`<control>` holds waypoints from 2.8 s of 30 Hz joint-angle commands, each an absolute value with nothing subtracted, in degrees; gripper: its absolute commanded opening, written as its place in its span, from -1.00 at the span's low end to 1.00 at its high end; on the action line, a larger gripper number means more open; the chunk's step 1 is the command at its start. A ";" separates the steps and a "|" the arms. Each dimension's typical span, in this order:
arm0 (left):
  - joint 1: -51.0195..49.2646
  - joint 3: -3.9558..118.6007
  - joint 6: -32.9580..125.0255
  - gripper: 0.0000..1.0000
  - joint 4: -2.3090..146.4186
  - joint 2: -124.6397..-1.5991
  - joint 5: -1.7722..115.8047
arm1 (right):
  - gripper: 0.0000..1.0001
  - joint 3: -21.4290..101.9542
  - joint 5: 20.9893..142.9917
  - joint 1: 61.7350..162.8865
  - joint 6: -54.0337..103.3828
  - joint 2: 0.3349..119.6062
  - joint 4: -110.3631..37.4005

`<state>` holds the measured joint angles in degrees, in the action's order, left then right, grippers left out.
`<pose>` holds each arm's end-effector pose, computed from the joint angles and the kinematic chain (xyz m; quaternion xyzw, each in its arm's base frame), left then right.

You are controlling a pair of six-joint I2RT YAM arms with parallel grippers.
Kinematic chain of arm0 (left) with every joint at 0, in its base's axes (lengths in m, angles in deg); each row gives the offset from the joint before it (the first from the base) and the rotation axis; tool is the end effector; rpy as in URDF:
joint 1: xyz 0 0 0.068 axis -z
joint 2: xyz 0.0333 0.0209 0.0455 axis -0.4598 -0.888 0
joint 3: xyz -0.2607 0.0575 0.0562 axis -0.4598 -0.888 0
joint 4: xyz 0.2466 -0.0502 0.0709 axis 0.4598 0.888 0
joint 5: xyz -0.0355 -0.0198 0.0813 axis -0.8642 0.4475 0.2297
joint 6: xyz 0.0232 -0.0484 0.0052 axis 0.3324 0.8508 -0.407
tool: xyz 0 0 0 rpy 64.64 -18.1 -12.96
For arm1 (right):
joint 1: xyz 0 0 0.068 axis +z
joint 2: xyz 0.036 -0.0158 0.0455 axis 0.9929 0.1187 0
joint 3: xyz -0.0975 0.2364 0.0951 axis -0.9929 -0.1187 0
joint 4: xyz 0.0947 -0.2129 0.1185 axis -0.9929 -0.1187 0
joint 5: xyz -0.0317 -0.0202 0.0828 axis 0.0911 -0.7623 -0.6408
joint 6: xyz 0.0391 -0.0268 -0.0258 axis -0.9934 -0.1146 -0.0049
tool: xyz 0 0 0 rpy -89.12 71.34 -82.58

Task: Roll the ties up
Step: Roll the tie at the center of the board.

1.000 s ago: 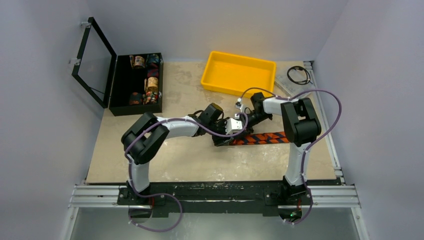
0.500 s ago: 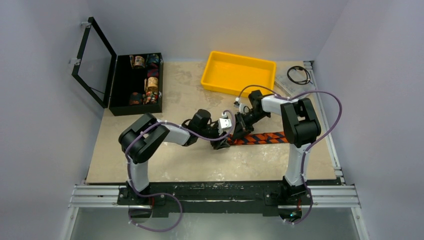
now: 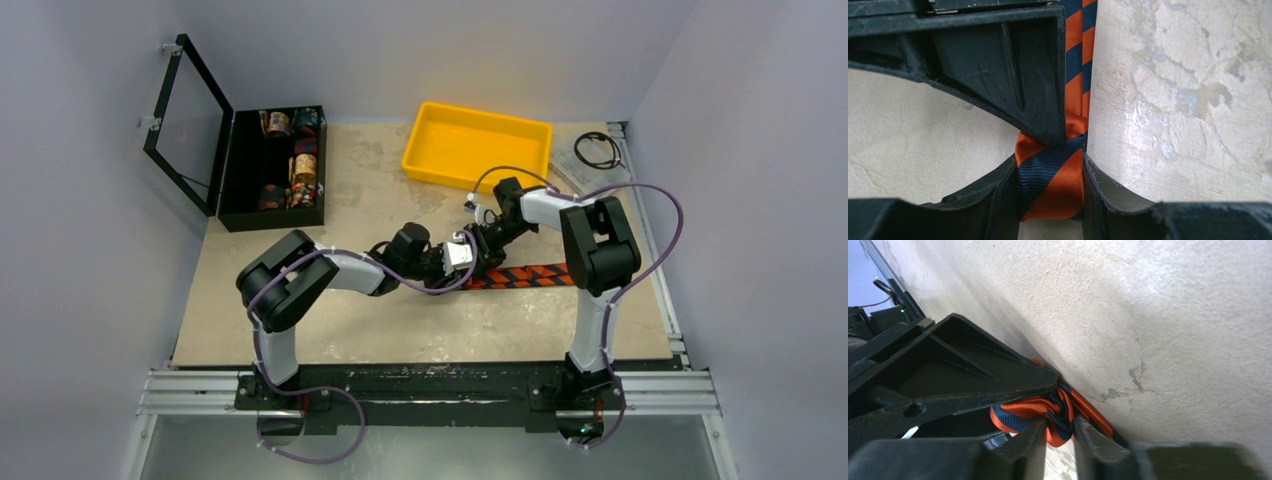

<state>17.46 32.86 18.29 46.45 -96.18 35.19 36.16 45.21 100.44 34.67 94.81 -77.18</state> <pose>0.2452 -0.2689 0.1223 0.5374 0.6687 -0.3350 0.3896 0.3363 0.1306 0.1233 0.1781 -0.9079 -0.3792 0.0117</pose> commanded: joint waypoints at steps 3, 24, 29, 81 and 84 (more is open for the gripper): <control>18.53 34.47 10.93 -0.50 67.97 -95.21 46.31 | -0.05 38.50 43.86 97.19 39.66 93.28 -76.78; 23.07 44.56 10.60 -0.39 82.13 -100.05 52.07 | -0.34 35.57 36.15 97.84 37.11 94.43 -77.62; 23.01 44.65 10.71 -0.36 81.99 -100.30 51.07 | -1.00 34.33 40.87 97.86 39.84 94.19 -78.57; 19.56 43.60 7.24 -0.34 81.82 -98.43 49.97 | 0.24 33.08 30.37 97.99 29.99 88.35 -69.86; 19.64 43.77 6.79 -0.32 82.20 -98.63 49.61 | 0.11 34.34 31.39 98.78 29.94 90.91 -69.90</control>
